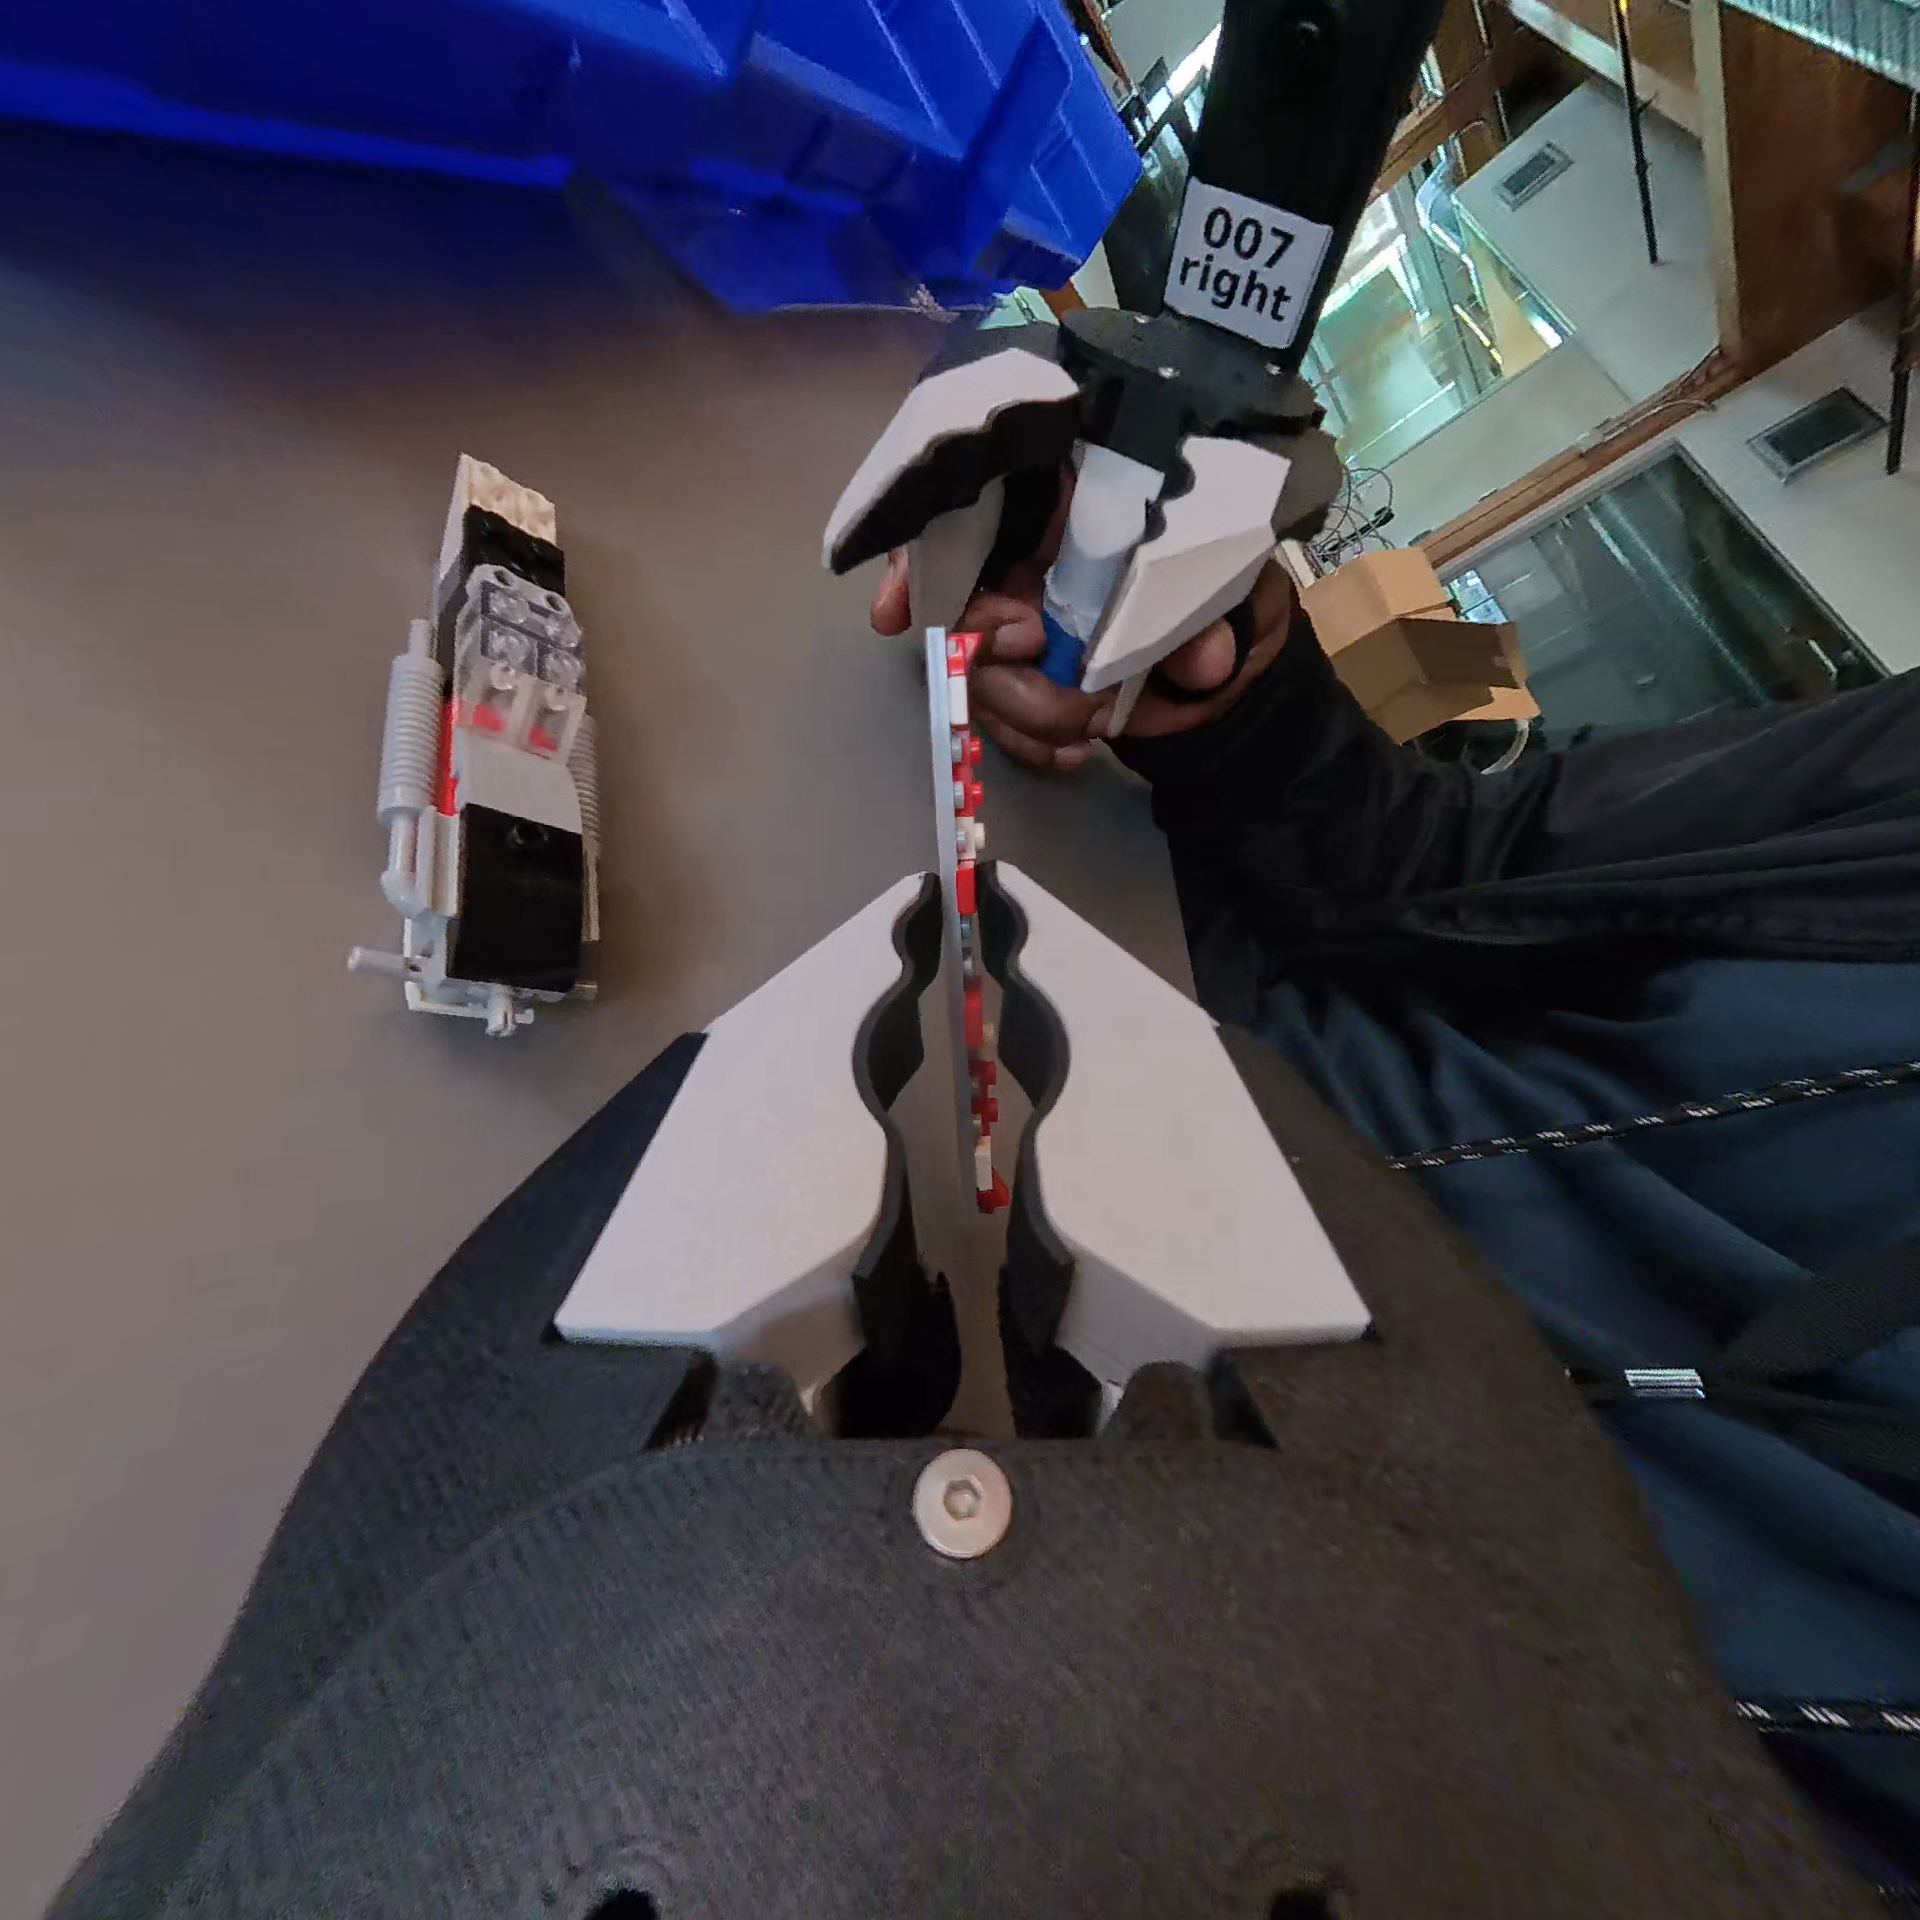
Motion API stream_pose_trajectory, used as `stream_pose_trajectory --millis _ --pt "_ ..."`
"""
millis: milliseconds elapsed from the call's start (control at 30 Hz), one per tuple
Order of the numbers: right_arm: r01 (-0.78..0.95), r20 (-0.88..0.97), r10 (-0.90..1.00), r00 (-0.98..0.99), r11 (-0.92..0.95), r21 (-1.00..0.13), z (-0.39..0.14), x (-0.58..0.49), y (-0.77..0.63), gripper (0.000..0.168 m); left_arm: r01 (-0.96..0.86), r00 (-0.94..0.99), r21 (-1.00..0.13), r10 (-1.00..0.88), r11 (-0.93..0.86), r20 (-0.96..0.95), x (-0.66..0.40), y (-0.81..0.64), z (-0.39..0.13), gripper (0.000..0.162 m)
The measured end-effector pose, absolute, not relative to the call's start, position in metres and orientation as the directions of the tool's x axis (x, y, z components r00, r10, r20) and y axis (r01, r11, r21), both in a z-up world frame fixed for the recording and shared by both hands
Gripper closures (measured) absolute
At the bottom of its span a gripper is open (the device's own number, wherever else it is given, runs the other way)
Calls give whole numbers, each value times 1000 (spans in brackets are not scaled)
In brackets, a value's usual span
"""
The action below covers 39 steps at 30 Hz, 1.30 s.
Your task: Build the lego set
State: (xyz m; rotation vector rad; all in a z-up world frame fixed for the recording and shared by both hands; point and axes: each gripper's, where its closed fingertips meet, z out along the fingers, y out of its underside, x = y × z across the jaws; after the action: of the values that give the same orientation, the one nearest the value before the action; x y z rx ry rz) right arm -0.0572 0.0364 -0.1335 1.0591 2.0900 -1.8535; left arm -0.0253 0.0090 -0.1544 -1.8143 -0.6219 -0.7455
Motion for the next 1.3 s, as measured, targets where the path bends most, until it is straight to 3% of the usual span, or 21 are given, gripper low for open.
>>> stream_pose_trajectory --millis 500,1300 --pt "611 -531 362 -766 154 -776 -152 -42 20 121 675 699 -638 46 -371 713 -18 11 -155 155" --pt "631 -560 332 -759 164 -758 -153 -39 19 121 691 686 -619 69 -373 724 -19 11 -158 155"
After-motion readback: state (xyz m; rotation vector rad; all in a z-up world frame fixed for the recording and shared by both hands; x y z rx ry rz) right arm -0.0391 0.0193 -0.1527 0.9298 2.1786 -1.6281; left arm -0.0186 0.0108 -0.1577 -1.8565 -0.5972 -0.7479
